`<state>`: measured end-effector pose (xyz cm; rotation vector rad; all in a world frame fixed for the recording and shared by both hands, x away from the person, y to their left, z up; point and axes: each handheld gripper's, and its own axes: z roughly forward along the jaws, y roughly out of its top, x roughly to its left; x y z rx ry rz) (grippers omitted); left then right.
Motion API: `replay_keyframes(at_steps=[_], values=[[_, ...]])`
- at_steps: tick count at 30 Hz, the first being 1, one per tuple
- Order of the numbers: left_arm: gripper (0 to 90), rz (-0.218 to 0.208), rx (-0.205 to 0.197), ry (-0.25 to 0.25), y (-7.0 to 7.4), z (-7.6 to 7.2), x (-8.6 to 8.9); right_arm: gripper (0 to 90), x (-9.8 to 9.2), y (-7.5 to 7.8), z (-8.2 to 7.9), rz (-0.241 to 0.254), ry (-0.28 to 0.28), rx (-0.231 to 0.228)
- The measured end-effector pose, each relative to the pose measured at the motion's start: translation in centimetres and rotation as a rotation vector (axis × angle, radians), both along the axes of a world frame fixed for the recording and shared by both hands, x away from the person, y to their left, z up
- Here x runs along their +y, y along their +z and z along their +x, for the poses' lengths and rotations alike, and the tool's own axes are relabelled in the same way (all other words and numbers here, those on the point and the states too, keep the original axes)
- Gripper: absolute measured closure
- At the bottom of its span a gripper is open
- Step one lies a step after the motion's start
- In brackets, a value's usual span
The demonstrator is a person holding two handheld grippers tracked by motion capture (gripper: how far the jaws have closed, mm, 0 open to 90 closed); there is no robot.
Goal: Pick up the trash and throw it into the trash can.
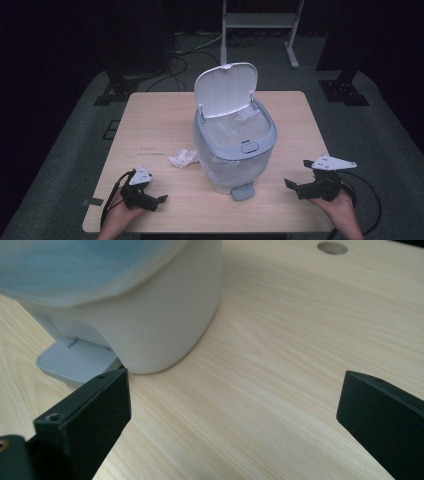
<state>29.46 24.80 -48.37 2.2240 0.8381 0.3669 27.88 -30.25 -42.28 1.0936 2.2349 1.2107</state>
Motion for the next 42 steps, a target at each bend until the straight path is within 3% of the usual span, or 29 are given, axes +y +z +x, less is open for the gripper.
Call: replay_keyframes(at_steps=[12, 30, 36, 42], values=[[0.0, 0.002, 0.0, -0.001, 0.0, 0.0, 0.0, 0.1, 0.1, -2.7, 0.6, -0.083, -0.011, 0.058], [0.0, -0.005, 0.009, -0.006, 0.1, 0.0, 0.0, 0.1, 0.2, -5.8, 1.5, -0.154, -0.043, 0.157], [0.0, -0.008, 0.009, -0.018, 0.6, 0.1, -0.3, 0.0, 0.2, -6.3, 1.6, -0.159, -0.054, 0.158], [0.0, -0.026, -0.003, -0.023, 1.5, 0.2, -0.8, 0.0, -0.1, -6.6, 1.4, -0.134, -0.052, 0.127]])
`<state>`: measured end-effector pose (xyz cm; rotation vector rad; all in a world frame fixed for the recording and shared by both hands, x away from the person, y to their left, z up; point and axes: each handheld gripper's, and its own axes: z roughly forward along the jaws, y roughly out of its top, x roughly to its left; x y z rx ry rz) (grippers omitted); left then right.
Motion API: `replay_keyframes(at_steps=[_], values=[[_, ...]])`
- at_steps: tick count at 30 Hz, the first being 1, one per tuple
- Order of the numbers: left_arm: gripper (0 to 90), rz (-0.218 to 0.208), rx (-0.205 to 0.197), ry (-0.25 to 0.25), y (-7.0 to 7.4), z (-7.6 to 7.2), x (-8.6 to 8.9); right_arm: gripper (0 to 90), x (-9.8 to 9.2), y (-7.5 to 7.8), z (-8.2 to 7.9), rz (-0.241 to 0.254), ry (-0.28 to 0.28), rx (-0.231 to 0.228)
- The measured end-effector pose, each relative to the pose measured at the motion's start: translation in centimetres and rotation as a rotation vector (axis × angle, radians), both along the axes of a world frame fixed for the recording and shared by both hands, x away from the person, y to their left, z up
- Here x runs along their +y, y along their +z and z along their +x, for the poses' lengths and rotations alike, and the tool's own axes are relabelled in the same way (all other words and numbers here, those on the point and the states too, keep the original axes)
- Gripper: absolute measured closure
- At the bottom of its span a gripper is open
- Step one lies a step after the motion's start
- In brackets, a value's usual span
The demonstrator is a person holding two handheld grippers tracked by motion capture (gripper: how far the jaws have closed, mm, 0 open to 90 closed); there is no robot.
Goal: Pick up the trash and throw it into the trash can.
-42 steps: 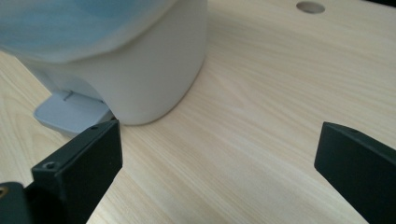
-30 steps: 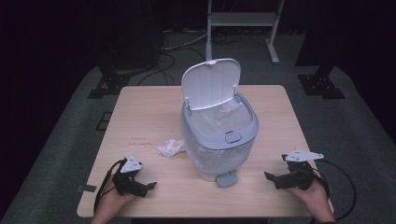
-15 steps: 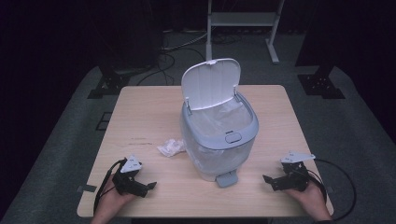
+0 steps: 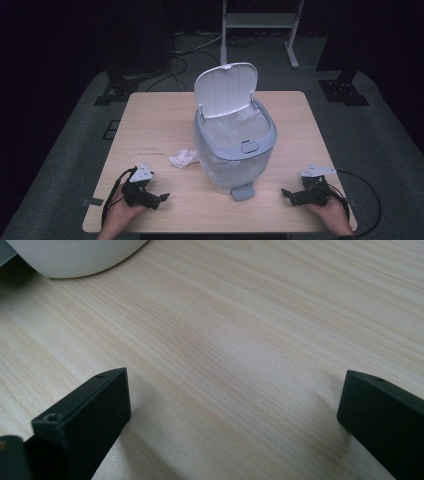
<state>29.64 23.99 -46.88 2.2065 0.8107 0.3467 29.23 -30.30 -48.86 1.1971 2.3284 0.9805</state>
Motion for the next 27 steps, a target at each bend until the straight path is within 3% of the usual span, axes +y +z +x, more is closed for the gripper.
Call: replay_keyframes(at_steps=[6, 15, 19, 27], values=[[0.0, -0.014, -0.02, -0.01, 1.1, 0.2, -0.4, 0.0, 0.0, 0.0, 0.0, 0.0, 0.0, 0.0], [0.0, -0.028, -0.052, -0.023, 2.8, 2.0, -1.5, 0.0, 0.0, 0.0, 0.0, -0.001, 0.001, 0.0], [0.0, -0.049, -0.063, -0.027, 3.1, 2.6, -1.9, 0.0, 0.0, 0.0, 0.0, -0.001, 0.001, 0.0], [0.0, -0.048, -0.085, -0.037, 3.6, 4.2, -2.9, 0.0, 0.0, 0.0, 0.0, -0.001, 0.001, 0.0]])
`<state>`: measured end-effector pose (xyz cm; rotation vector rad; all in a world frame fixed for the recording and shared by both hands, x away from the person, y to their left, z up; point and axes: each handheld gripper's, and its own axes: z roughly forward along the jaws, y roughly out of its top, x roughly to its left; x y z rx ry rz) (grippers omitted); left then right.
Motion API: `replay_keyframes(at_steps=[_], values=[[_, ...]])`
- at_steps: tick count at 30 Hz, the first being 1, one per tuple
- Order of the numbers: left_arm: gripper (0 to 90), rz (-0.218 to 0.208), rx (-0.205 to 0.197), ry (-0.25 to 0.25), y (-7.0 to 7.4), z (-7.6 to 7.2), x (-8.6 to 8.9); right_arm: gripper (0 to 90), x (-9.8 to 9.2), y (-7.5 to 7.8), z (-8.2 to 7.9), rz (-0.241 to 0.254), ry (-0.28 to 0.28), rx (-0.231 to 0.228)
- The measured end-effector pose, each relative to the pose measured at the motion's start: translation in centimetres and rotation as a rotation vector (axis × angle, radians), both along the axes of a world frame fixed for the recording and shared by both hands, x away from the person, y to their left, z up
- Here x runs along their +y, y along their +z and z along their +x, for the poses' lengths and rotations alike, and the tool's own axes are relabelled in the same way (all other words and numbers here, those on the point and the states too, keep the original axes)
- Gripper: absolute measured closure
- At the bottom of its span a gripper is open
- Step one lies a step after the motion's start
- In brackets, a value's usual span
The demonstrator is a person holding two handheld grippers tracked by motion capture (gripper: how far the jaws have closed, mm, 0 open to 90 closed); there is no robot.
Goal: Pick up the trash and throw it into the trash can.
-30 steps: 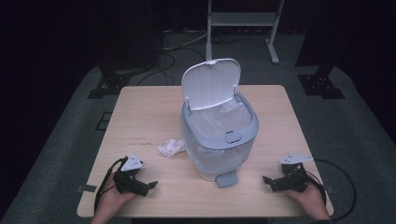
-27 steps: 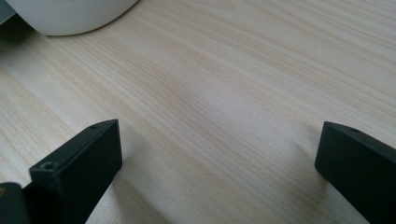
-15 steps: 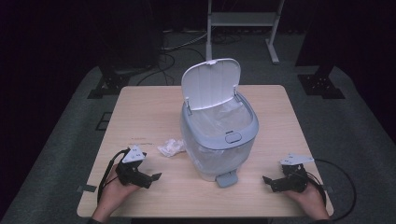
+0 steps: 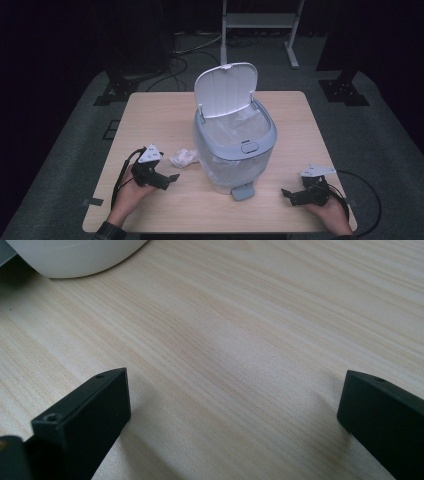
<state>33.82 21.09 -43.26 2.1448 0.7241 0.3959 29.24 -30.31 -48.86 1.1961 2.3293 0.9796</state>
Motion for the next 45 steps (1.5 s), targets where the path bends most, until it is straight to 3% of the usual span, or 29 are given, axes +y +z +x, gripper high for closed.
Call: replay_keyframes(at_steps=[6, 8, 15, 18, 30, 38, 45], values=[[0.0, 0.004, -0.002, -0.005, 0.3, 1.2, -0.7, 0.0, 0.0, 0.0, 0.0, 0.0, 0.0, 0.0], [0.0, -0.016, -0.003, -0.006, 0.3, 1.5, -0.9, 0.0, 0.0, 0.0, 0.0, 0.0, 0.0, 0.0], [0.0, 0.003, -0.02, -0.019, 0.4, 2.7, -1.6, 0.0, 0.0, 0.0, 0.0, 0.0, 0.0, 0.0], [0.0, -0.018, -0.011, -0.03, 0.2, 3.3, -2.0, 0.0, 0.0, 0.0, 0.0, -0.001, 0.001, 0.0], [0.0, 0.002, 0.015, -0.038, -1.6, 5.1, -3.3, 0.0, 0.0, 0.0, 0.0, 0.0, 0.0, 0.0], [0.0, 0.014, 0.052, -0.014, -2.9, 6.0, -3.9, 0.0, 0.0, 0.0, 0.0, 0.0, 0.001, 0.0], [0.0, 0.048, 0.074, -0.003, -3.9, 6.5, -4.1, 0.0, 0.0, 0.0, 0.1, 0.0, 0.006, 0.001]])
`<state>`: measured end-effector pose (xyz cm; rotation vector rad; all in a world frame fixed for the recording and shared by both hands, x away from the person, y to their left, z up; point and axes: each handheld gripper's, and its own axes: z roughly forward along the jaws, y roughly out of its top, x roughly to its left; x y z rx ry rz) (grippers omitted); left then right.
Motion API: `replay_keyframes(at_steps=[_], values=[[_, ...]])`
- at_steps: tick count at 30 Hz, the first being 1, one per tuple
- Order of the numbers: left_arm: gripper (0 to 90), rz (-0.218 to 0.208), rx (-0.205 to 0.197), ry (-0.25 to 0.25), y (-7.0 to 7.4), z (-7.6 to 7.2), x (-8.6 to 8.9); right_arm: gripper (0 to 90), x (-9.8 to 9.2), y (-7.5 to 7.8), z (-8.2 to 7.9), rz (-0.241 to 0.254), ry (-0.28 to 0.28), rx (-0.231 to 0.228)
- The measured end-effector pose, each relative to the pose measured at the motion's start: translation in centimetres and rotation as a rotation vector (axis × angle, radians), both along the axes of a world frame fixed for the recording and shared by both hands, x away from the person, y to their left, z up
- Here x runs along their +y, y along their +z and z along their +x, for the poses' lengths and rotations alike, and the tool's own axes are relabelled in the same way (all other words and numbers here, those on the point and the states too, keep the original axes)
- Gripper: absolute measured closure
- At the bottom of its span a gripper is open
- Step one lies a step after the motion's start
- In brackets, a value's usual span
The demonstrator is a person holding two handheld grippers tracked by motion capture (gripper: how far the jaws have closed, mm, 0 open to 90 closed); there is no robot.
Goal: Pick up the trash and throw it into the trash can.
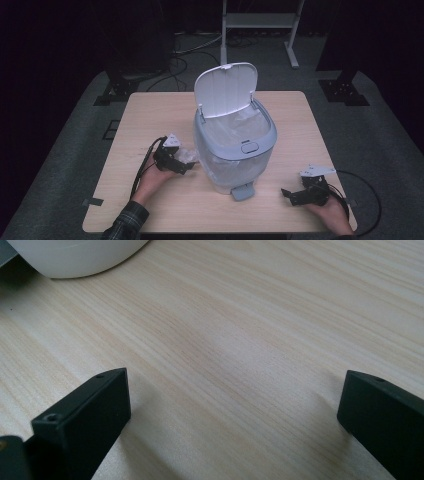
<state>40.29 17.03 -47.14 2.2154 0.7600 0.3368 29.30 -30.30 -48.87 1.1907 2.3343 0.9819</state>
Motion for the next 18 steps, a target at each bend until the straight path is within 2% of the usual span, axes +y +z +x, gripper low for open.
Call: replay_keyframes(at_steps=[6, 10, 18], values=[[0.0, 0.017, 0.012, -0.003, -0.5, 0.1, -0.1, 0.0, 0.0, 0.0, 0.0, 0.0, 0.0, 0.0], [0.0, 0.048, 0.023, -0.011, -1.0, 0.2, -0.3, 0.0, 0.0, 0.0, 0.0, 0.001, 0.0, 0.0], [8.2, 0.007, -0.007, -0.021, -1.1, -0.1, 0.1, 0.0, 0.0, 0.0, 0.0, 0.001, 0.0, 0.0]])
